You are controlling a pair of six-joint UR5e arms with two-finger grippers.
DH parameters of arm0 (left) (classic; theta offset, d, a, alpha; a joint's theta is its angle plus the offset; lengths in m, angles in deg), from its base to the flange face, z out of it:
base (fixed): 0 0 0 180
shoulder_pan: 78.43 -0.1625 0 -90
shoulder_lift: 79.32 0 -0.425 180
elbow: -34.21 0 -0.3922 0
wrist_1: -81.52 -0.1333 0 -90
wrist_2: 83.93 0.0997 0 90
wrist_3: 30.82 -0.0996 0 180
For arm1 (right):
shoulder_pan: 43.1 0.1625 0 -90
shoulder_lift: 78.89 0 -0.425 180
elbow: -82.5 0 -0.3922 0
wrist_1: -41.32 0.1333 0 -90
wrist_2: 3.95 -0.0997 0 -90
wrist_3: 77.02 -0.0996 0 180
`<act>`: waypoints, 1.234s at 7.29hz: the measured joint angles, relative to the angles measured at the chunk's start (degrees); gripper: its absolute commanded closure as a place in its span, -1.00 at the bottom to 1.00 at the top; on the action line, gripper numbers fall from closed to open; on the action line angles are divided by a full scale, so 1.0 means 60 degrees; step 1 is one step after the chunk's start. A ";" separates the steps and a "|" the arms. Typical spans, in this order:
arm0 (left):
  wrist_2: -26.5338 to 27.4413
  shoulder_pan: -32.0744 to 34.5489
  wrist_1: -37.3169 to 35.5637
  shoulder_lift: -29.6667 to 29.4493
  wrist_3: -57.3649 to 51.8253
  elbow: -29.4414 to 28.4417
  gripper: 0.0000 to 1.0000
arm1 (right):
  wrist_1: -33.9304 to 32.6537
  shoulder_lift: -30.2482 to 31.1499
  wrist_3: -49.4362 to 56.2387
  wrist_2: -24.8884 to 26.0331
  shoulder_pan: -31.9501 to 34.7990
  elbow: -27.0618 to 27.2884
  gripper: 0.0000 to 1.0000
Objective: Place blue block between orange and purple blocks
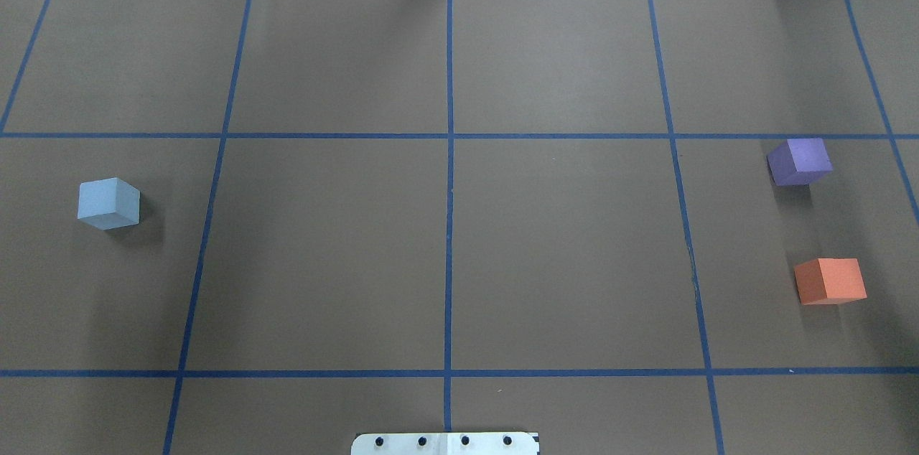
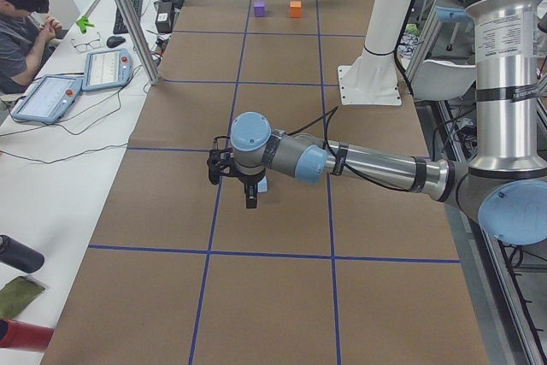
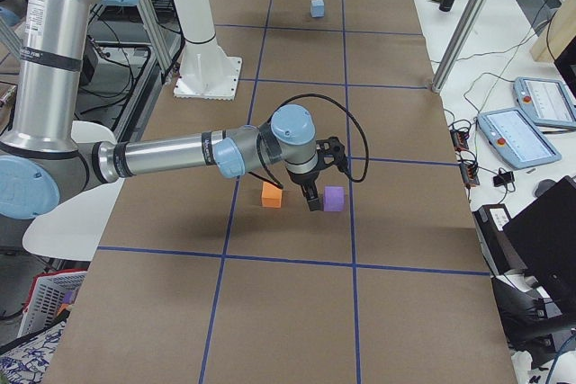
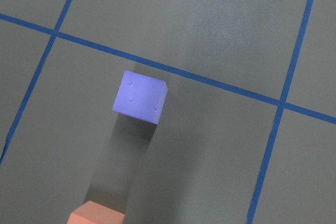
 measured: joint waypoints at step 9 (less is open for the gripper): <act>0.2614 -0.4549 0.1152 -0.1427 0.2411 -0.1189 -0.98 | 0.0030 0.0072 0.0059 -0.0001 -0.0008 0.0000 -1.00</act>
